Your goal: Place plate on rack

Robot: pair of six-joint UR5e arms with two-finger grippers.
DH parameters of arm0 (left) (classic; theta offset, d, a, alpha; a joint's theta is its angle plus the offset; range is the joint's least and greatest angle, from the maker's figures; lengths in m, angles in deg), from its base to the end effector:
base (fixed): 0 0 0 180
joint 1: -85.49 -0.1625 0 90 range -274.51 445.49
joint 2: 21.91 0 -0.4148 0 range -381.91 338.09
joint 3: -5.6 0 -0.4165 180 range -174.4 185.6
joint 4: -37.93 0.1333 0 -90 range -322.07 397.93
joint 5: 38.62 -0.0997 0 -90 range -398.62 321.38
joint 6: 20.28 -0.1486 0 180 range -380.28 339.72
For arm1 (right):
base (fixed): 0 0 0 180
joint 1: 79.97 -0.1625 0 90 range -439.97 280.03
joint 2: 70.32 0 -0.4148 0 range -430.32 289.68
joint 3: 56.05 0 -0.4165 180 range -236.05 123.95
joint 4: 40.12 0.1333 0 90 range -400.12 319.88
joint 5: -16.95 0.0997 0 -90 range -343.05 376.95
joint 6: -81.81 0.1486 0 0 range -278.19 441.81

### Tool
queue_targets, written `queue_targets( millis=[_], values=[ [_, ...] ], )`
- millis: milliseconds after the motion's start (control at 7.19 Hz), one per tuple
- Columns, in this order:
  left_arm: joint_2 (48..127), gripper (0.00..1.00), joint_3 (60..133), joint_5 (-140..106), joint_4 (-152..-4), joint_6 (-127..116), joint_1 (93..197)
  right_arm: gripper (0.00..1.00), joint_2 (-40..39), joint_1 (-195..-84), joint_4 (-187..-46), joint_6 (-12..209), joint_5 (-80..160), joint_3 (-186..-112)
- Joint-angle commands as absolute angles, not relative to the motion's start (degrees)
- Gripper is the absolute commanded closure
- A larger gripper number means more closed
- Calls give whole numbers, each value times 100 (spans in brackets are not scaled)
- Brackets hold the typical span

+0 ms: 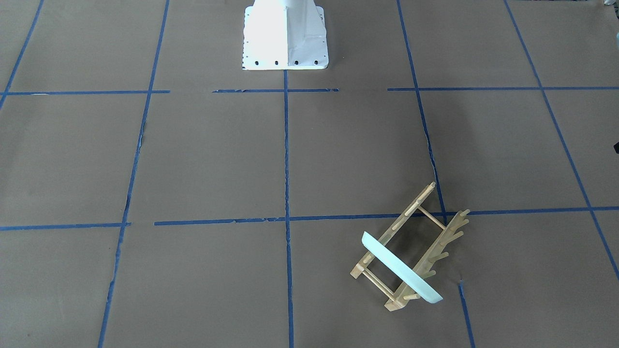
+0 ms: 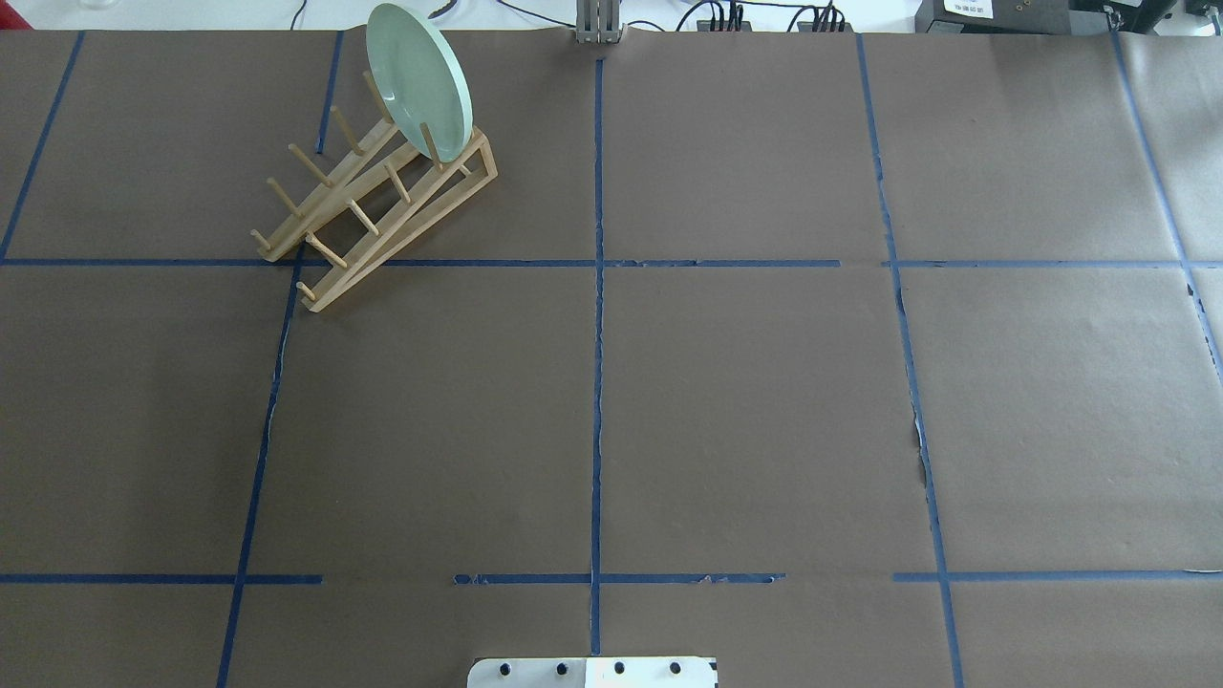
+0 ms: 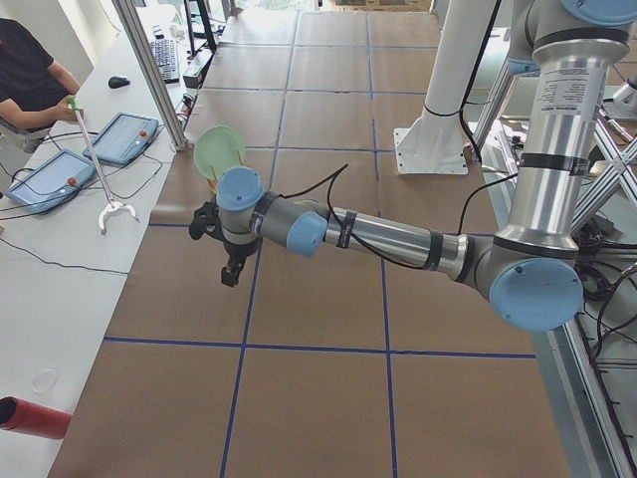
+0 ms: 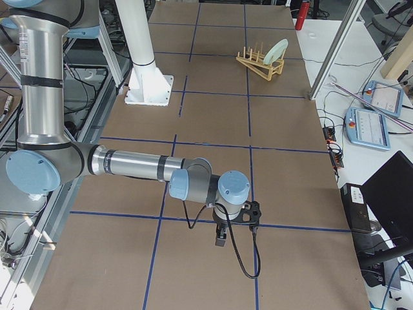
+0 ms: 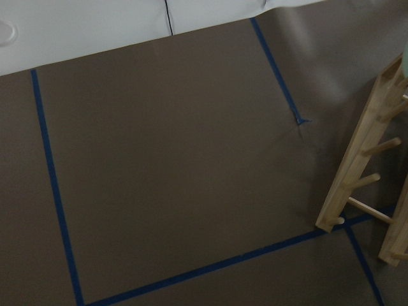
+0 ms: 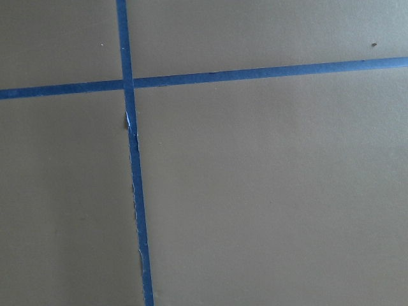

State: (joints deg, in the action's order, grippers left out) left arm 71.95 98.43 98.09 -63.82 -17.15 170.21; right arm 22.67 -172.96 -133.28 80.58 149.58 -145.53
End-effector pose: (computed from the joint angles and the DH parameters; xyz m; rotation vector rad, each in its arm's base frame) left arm 0.0273 -0.5683 0.5930 0.2438 0.8285 0.1663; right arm 0.0577 -0.4781 0.7224 -0.0836 -0.7469 0.0726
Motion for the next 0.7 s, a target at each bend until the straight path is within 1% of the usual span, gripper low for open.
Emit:
queue_targets(
  millis=[0,278,417,557],
  values=[
    [6801,0,9297,9656,-6367,-1931,17162,0,2267,-17296,-13328,8057,14958,-14553],
    [6800,0,9706,9621,-5057,-2823,17590,0,2267,-17296,-13328,8057,14958,-14553],
    [6818,0,9996,9420,-4648,-2898,17663,0,2267,-17296,-13328,8057,14958,-14553],
    [6792,0,10008,9392,-4627,-3003,17707,0,2267,-17296,-13328,8057,14958,-14553]
  ],
)
